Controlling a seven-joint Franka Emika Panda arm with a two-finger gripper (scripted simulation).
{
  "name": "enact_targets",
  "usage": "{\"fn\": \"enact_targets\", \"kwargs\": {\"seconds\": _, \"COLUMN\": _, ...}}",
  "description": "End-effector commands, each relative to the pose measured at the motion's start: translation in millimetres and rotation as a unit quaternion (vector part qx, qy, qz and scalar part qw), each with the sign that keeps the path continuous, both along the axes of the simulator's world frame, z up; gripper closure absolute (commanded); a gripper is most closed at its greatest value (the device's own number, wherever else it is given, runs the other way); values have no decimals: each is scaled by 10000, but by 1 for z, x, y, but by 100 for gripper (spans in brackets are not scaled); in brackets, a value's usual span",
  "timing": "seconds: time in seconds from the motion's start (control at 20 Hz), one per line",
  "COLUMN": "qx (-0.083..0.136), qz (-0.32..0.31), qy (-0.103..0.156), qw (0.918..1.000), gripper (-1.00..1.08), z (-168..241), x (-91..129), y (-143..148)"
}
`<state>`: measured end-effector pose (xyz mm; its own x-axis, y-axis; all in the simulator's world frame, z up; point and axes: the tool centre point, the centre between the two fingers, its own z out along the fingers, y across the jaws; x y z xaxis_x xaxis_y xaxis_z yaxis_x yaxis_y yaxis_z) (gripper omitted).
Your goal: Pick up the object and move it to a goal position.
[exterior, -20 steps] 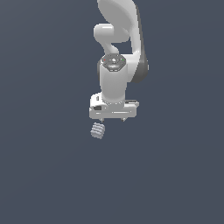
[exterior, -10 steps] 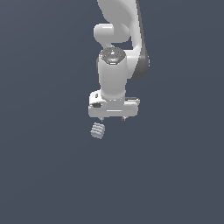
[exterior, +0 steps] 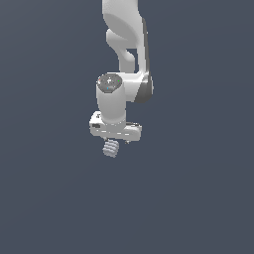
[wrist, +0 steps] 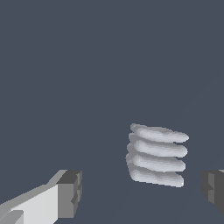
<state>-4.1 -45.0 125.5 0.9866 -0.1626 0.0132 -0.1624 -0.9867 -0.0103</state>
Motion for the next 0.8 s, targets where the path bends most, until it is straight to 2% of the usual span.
{"fn": "enact_targets", "kwargs": {"seconds": 0.0, "qx": -12, "qz": -314, "qy": 36, "qw": 9995, "gripper": -92, "z": -17, "x": -5, "y": -16}}
{"fn": "enact_targets", "kwargs": {"seconds": 0.25, "qx": -33, "qz": -641, "qy": 73, "qw": 9979, "gripper": -92, "z": -34, "x": -11, "y": -33}}
{"fn": "enact_targets", "kwargs": {"seconds": 0.75, "qx": -34, "qz": -646, "qy": 79, "qw": 9979, "gripper": -92, "z": -51, "x": -12, "y": -34}}
